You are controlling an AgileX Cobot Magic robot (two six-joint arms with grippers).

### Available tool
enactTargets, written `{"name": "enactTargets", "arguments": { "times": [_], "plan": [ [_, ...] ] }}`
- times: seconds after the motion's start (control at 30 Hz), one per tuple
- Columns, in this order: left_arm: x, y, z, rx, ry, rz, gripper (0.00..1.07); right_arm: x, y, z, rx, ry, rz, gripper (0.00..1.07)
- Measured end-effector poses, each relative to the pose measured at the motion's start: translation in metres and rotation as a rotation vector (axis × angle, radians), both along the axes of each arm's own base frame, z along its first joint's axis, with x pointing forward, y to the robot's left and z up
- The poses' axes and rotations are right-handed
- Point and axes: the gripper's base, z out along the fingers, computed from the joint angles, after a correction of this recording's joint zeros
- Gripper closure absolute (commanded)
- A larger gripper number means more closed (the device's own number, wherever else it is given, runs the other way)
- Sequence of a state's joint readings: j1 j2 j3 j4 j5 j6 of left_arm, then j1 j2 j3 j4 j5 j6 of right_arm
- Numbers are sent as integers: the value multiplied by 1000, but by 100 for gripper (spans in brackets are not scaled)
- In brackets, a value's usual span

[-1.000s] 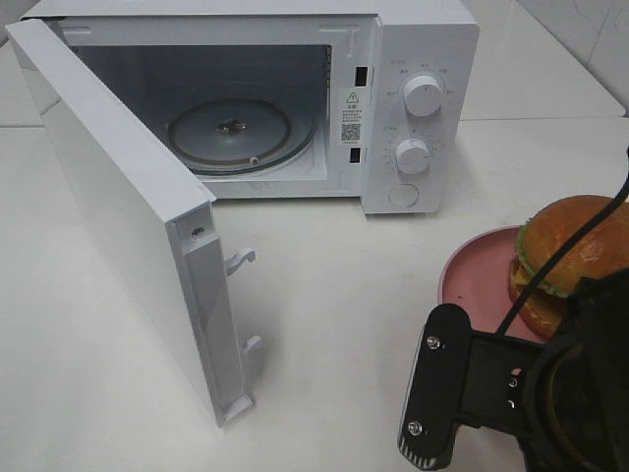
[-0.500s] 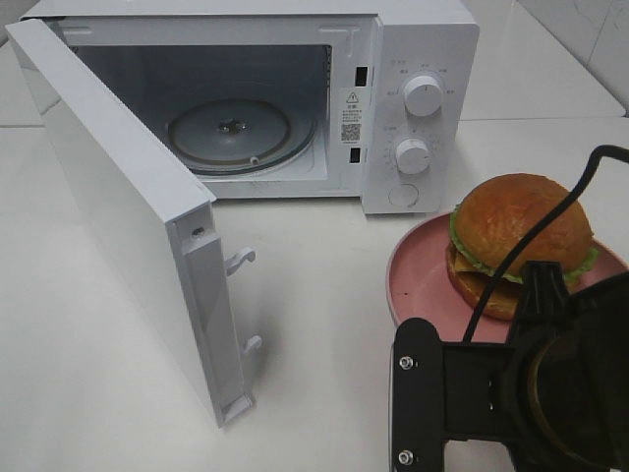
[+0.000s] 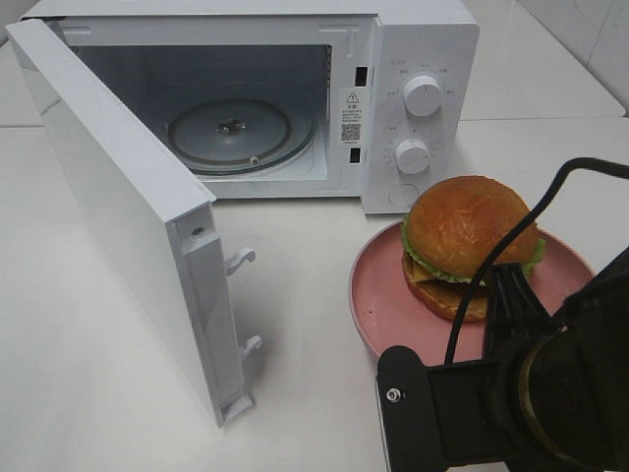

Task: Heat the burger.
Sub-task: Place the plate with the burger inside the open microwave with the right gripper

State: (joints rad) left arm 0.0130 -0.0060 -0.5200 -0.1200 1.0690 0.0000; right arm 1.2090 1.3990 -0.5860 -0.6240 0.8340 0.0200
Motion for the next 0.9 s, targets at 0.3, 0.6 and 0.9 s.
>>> {"name": "enactTargets", "arguments": {
  "times": [0.3,0.6,0.9],
  "plan": [
    [0,0,0,0,0,0,8,1,4,0,26,0,42,107],
    [0,0,0,0,0,0,8,3,7,0,17,-2,150,107],
    [0,0,0,0,0,0,8,18,1,-2,-2,16,228,107]
  ]
}}
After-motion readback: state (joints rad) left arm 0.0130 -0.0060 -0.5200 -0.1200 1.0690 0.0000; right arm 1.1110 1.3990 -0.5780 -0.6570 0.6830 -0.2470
